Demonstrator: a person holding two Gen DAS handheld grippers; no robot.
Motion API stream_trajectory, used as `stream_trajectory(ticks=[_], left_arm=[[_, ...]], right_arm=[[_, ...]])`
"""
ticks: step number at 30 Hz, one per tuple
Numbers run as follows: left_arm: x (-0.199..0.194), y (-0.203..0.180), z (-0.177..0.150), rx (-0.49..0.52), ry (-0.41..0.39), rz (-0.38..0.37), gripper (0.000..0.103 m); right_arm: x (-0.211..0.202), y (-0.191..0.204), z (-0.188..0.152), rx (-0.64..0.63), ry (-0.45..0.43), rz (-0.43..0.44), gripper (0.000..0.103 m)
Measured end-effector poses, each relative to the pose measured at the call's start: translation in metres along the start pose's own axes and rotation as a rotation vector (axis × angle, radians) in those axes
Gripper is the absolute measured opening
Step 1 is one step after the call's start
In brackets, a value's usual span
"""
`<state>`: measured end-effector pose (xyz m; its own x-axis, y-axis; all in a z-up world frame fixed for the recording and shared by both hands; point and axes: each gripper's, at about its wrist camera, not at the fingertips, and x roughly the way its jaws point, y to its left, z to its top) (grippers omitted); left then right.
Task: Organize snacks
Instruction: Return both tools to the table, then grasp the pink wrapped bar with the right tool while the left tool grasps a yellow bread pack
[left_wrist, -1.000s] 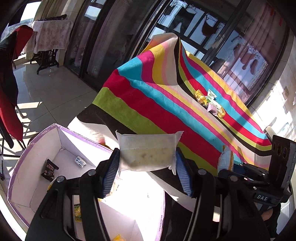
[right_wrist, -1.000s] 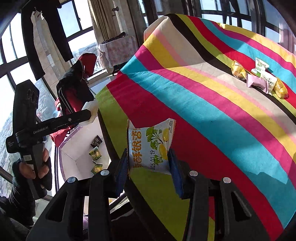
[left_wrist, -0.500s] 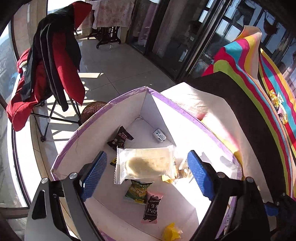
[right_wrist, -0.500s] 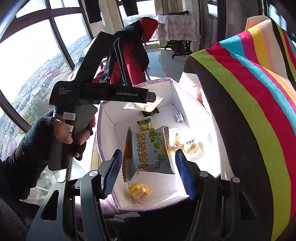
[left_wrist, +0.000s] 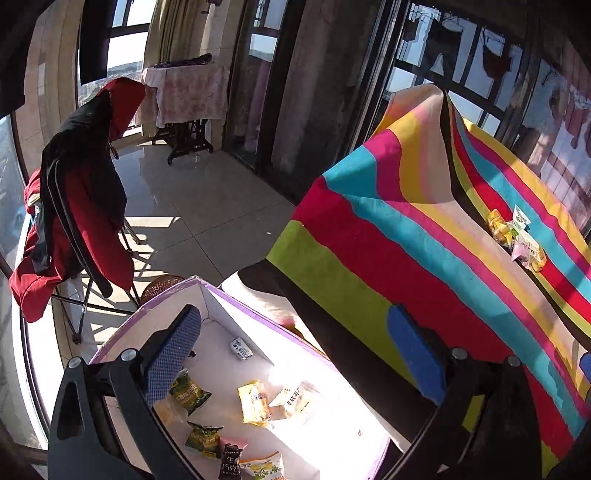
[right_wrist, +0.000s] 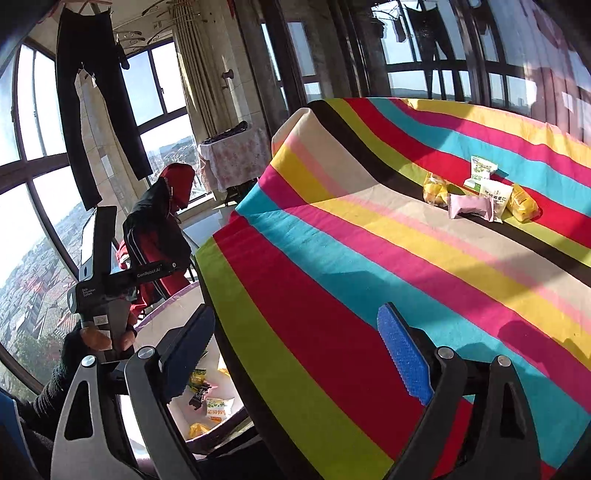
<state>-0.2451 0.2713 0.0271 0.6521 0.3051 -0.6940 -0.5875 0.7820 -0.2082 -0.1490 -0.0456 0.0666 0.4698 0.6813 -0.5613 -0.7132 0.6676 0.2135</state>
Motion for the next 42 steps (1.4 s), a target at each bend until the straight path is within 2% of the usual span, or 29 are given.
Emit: stream_trajectory(ticks=[3,6,8,9,11,14,16,18,20,22,26,31,36,40,41,42], left_arm=[[0.000,-0.064,0.012,0.082,0.040,-0.170,0.101],[0.002,-0.128,0.020,0.150,0.037,-0.312,0.101],[0.011,-0.168,0.023,0.203,0.007,-0.339,0.101],[0.020,-0.186,0.025,0.225,0.006,-0.344,0.101],[0.046,-0.216,0.030,0.246,0.040,-0.367,0.101],[0.083,-0.241,0.031,0.199,0.125,-0.388,0.101],[0.103,-0.245,0.027,0.153,0.164,-0.397,0.101],[0.115,-0.245,0.022,0.134,0.198,-0.381,0.101],[0.109,-0.241,0.024,0.125,0.166,-0.414,0.101],[0.114,-0.236,0.025,0.092,0.192,-0.424,0.101],[0.113,-0.228,0.027,0.054,0.190,-0.461,0.101],[0.116,-0.213,0.031,-0.038,0.188,-0.528,0.101],[0.117,-0.210,0.032,-0.064,0.175,-0.518,0.101],[0.117,-0.211,0.032,-0.060,0.176,-0.518,0.101],[0.117,-0.211,0.032,-0.061,0.176,-0.519,0.101],[0.117,-0.211,0.032,-0.062,0.176,-0.520,0.101]], right_arm=[[-0.007,-0.057,-0.004,0.114,0.014,-0.157,0.087],[-0.006,-0.104,-0.014,0.224,0.048,-0.272,0.087],[-0.006,-0.132,-0.025,0.299,0.060,-0.308,0.087],[-0.007,-0.144,-0.027,0.353,0.065,-0.295,0.087],[-0.014,-0.159,-0.028,0.428,0.048,-0.257,0.087],[-0.015,-0.164,-0.026,0.412,0.048,-0.299,0.087],[-0.013,-0.169,-0.025,0.438,0.053,-0.281,0.087],[-0.009,-0.169,-0.021,0.416,0.061,-0.302,0.087],[0.002,-0.166,-0.012,0.367,0.078,-0.315,0.087],[0.020,-0.162,0.001,0.309,0.094,-0.326,0.087],[0.070,-0.159,0.036,0.235,0.122,-0.299,0.087],[0.118,-0.156,0.082,0.243,0.065,-0.254,0.087],[0.166,-0.153,0.108,0.239,0.079,-0.286,0.088],[0.199,-0.160,0.113,0.237,0.232,-0.357,0.088],[0.200,-0.159,0.112,0.225,0.238,-0.363,0.087],[0.196,-0.157,0.113,0.210,0.214,-0.348,0.080]])
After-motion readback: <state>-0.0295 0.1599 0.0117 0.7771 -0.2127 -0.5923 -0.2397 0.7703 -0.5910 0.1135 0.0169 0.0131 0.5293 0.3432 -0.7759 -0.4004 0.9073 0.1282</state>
